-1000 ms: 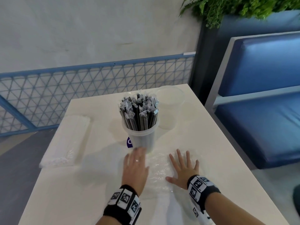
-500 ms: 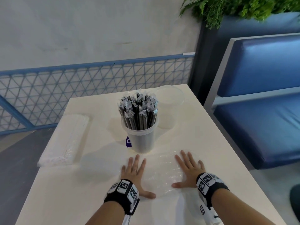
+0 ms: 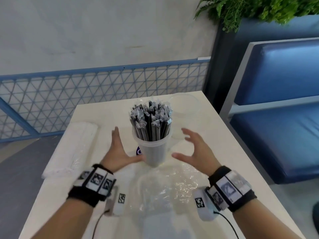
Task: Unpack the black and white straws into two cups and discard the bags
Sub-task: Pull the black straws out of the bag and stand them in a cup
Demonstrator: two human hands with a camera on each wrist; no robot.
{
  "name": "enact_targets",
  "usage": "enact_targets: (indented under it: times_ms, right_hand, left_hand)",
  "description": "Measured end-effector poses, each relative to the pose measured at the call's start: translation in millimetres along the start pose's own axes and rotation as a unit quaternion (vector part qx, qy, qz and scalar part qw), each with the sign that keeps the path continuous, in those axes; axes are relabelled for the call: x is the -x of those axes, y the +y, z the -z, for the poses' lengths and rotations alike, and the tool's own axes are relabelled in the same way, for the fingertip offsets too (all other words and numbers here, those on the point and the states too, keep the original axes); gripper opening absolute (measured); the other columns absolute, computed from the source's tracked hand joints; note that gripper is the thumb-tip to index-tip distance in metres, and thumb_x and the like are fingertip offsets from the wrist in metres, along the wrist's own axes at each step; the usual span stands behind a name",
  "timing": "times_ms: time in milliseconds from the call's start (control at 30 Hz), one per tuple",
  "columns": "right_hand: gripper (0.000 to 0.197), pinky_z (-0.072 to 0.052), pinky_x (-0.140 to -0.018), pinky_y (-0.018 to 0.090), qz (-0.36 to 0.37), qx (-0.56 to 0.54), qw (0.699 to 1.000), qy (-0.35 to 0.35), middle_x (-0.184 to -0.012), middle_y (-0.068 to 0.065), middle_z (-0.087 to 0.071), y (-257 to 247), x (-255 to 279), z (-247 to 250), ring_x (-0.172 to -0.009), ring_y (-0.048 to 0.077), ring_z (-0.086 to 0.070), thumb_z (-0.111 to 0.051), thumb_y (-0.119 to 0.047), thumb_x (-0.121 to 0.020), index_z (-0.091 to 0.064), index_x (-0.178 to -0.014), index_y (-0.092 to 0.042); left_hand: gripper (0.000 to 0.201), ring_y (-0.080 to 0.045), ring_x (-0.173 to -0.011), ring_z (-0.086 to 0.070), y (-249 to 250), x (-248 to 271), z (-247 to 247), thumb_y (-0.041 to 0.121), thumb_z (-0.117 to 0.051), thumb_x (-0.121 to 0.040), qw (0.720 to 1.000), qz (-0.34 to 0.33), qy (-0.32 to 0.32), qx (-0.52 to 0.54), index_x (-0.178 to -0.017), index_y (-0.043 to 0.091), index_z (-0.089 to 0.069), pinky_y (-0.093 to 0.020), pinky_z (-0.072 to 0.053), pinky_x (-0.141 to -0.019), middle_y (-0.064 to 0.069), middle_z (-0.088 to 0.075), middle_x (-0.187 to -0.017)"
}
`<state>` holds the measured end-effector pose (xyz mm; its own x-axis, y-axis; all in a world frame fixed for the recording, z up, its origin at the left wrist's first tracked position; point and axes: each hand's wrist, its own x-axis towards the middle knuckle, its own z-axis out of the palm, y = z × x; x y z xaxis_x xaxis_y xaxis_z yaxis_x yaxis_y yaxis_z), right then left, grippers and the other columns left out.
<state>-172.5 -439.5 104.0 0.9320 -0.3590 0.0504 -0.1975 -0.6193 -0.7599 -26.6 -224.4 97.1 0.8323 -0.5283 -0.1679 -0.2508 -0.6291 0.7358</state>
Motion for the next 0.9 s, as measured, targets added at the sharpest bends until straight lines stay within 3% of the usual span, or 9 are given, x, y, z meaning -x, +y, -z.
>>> enact_targets:
  times_ms: [100,200,300,367,433,467,600,767,900]
  right_hand:
    - [0.103,-0.032,-0.101,0.022,0.037,-0.063,0.997,0.038,-0.147,-0.001,-0.029,-26.9,-33.0,2.3,-0.129,0.010,-0.038,-0.080,-0.040,-0.064,-0.019,-0.145,-0.023]
    - [0.118,-0.025,-0.110,0.025,0.028,-0.072,0.997,0.011,-0.155,0.001,-0.017,-35.4,-67.8,-6.1,-0.141,0.013,-0.024,-0.082,-0.037,-0.062,-0.004,-0.148,-0.020]
    - [0.129,-0.023,-0.117,0.035,0.036,-0.128,0.991,-0.026,-0.156,0.002,-0.018,-35.8,-89.6,-20.8,-0.143,0.015,-0.022,-0.085,-0.034,-0.059,0.009,-0.147,-0.027]
    - [0.129,-0.031,-0.114,0.041,0.058,-0.159,0.985,-0.036,-0.153,0.001,-0.026,-37.9,-95.4,-31.0,-0.139,0.014,-0.031,-0.086,-0.030,-0.058,0.008,-0.145,-0.035]
    - [0.124,-0.035,-0.111,0.041,0.081,-0.158,0.984,-0.029,-0.149,-0.001,-0.033,-40.8,-98.5,-40.6,-0.136,0.013,-0.037,-0.086,-0.033,-0.056,0.001,-0.144,-0.041]
    - [0.120,-0.036,-0.111,0.040,0.088,-0.155,0.984,-0.018,-0.147,-0.002,-0.036,-42.5,-100.1,-43.9,-0.134,0.012,-0.039,-0.085,-0.034,-0.056,-0.004,-0.144,-0.042]
    - [0.098,-0.040,-0.107,0.039,0.103,-0.177,0.979,0.013,-0.136,-0.003,-0.046,-49.5,-104.6,-50.8,-0.126,0.011,-0.046,-0.084,-0.029,-0.060,-0.026,-0.139,-0.037]
    - [0.075,-0.043,-0.104,0.040,0.117,-0.224,0.965,0.065,-0.127,0.000,-0.052,-61.0,-103.1,-49.2,-0.121,0.013,-0.050,-0.078,-0.027,-0.067,-0.038,-0.130,-0.031]
    - [0.065,-0.044,-0.101,0.042,0.155,-0.215,0.961,0.083,-0.126,0.001,-0.052,-76.8,-103.4,-40.3,-0.120,0.017,-0.050,-0.073,-0.023,-0.073,-0.040,-0.129,-0.026]
  left_hand:
    - [0.154,-0.010,-0.144,-0.001,15.9,-24.5,27.6,0.067,-0.076,-0.033,0.999,-0.034,-0.033,0.021,-0.144,0.019,0.018,-0.024,-0.012,-0.113,0.000,0.008,-0.157]
    - [0.154,-0.011,-0.142,-0.013,25.9,-47.0,32.7,0.067,-0.076,-0.030,0.994,-0.070,-0.085,0.012,-0.145,0.019,0.014,-0.012,-0.015,-0.106,0.000,-0.008,-0.156]
    - [0.136,-0.004,-0.129,-0.030,28.6,-63.0,27.1,0.056,-0.082,-0.038,0.984,-0.119,-0.124,0.044,-0.144,0.013,-0.008,0.005,-0.023,-0.094,0.007,-0.031,-0.141]
    - [0.121,0.007,-0.119,-0.042,27.9,-70.3,22.2,0.037,-0.089,-0.044,0.979,-0.130,-0.132,0.083,-0.141,0.011,-0.021,-0.003,-0.033,-0.098,0.009,-0.043,-0.134]
    - [0.110,0.018,-0.108,-0.050,22.0,-78.6,17.0,0.015,-0.090,-0.048,0.974,-0.132,-0.128,0.133,-0.138,0.007,-0.026,-0.006,-0.042,-0.092,0.012,-0.051,-0.124]
    - [0.108,0.015,-0.109,-0.051,18.5,-81.9,14.7,0.010,-0.089,-0.048,0.972,-0.133,-0.122,0.151,-0.137,0.006,-0.028,-0.008,-0.043,-0.092,0.010,-0.054,-0.122]
    - [0.105,-0.016,-0.122,-0.053,13.9,-86.6,11.8,0.024,-0.089,-0.040,0.964,-0.145,-0.075,0.210,-0.131,0.014,-0.039,-0.039,-0.042,-0.106,-0.006,-0.057,-0.128]
    - [0.075,0.006,-0.102,-0.058,30.4,-80.8,22.4,0.031,-0.081,-0.043,0.959,-0.165,0.008,0.228,-0.109,0.035,-0.047,-0.012,-0.046,-0.086,0.014,-0.061,-0.108]
    - [0.081,-0.004,-0.109,-0.058,40.3,-73.6,34.4,0.026,-0.083,-0.046,0.945,-0.191,0.029,0.264,-0.117,0.025,-0.045,-0.019,-0.047,-0.091,0.007,-0.060,-0.114]
